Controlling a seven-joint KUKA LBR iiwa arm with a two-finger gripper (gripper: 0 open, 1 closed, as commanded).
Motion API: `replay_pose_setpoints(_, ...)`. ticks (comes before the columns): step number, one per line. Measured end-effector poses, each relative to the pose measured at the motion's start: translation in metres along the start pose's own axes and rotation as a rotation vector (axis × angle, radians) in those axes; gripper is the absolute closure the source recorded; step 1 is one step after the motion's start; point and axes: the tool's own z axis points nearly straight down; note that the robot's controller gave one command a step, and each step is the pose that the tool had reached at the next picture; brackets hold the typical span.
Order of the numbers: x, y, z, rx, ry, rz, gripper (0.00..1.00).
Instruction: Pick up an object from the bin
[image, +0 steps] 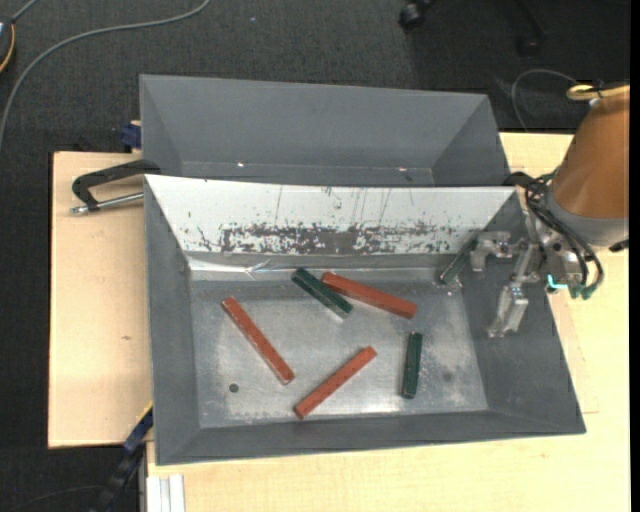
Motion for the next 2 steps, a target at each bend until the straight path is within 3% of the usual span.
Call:
replay_pose_setpoints(1,0.003,0.068,0.117,-0.002,-0.002,-0.201,0.0)
replay_pose_setpoints(2,0.037,0.074,0.113,0.002,-0.006,-0.741,0.0)
